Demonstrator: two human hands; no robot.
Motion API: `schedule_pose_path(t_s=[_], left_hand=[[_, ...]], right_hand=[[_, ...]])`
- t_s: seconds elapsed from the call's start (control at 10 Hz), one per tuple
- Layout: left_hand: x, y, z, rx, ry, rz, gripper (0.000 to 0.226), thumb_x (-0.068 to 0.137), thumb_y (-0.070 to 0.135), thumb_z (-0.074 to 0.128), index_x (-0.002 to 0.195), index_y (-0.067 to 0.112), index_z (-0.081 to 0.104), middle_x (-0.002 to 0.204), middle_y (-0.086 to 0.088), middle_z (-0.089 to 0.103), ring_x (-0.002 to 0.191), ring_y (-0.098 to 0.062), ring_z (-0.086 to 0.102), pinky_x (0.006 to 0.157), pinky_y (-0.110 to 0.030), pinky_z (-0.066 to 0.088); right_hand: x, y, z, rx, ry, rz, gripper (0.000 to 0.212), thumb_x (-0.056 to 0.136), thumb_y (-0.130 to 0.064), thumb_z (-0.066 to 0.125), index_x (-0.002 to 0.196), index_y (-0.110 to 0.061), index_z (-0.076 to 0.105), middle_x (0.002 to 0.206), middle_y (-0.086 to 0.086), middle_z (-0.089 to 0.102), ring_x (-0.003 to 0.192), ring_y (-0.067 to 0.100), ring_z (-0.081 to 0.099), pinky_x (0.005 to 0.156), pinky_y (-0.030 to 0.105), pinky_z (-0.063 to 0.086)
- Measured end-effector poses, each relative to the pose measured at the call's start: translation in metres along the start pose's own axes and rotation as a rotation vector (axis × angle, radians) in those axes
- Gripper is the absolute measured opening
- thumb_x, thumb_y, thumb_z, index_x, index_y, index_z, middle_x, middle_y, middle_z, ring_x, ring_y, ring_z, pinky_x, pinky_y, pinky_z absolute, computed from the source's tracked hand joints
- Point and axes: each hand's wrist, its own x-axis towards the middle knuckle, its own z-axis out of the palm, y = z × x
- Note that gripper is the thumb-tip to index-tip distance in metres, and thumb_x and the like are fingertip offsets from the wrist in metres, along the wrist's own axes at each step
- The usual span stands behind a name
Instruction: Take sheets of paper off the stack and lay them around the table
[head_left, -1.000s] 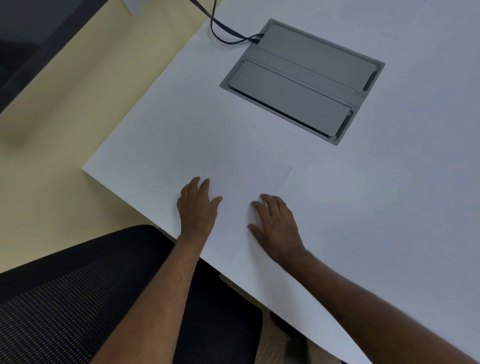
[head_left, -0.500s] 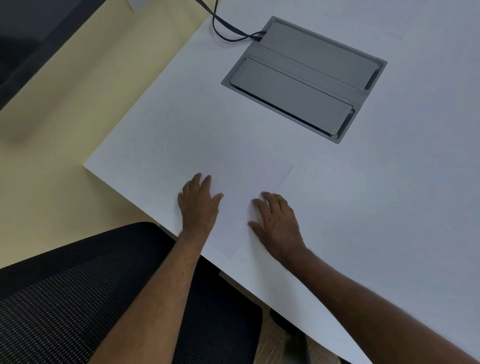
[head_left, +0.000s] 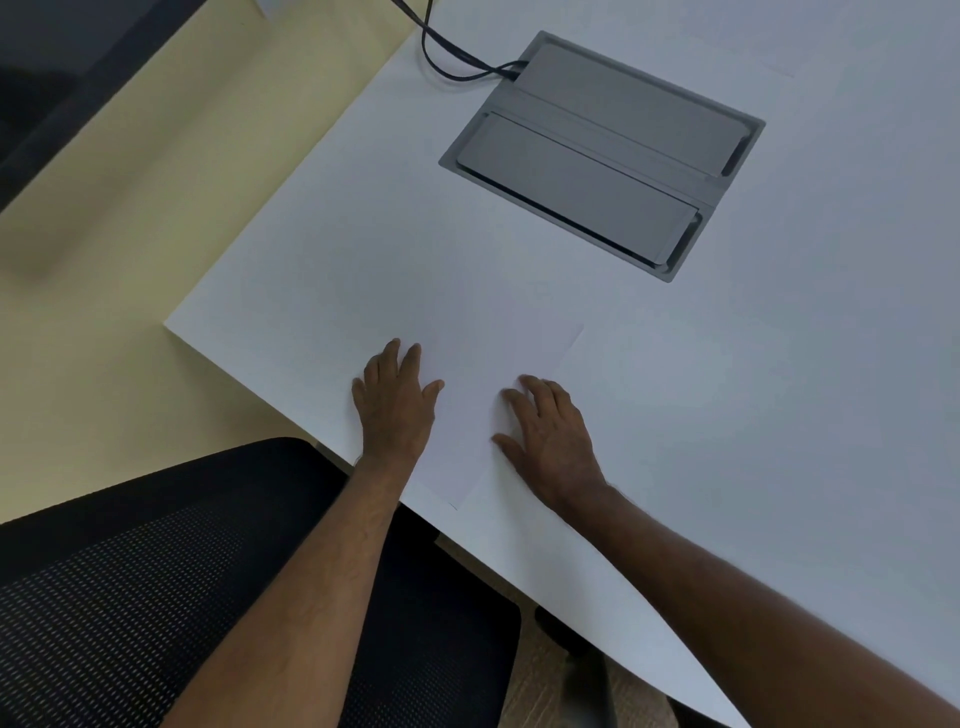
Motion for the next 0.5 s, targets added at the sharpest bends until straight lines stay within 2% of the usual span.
schedule_pose_path(t_s=[0.2,0.4,0.5], left_hand=[[-0.026,0.023,-0.013,0.037,0.009,0.104,0.060,0.106,0.046,0.046,0.157,0.014,0.037,0.167,-0.011,0.031,0.152,-0.032,0.030,0.123,-0.059,0.026],[-0.076,0.071,-0.032,0.026,-0.071,0.217,0.070,0.106,0.052,0.038,0.164,0.015,0.022,0.174,-0.009,0.009,0.160,-0.031,0.013,0.128,-0.057,0.014],[-0.106,0.106,-0.038,0.049,-0.055,0.324,0.074,0.105,0.055,0.036,0.165,0.015,0.017,0.175,-0.008,0.005,0.161,-0.029,0.009,0.129,-0.056,0.010]], right_hand=[[-0.022,0.017,-0.027,0.007,0.076,0.062,0.059,0.102,-0.045,0.053,0.150,-0.012,0.045,0.161,0.010,0.040,0.149,0.032,0.033,0.121,0.045,0.034],[-0.069,0.051,-0.070,-0.052,0.100,0.157,0.065,0.102,-0.047,0.051,0.152,-0.005,0.043,0.161,0.016,0.039,0.152,0.036,0.030,0.122,0.048,0.031],[-0.103,0.072,-0.096,-0.097,0.123,0.225,0.068,0.103,-0.049,0.047,0.154,-0.005,0.038,0.164,0.016,0.035,0.154,0.035,0.027,0.122,0.048,0.029]])
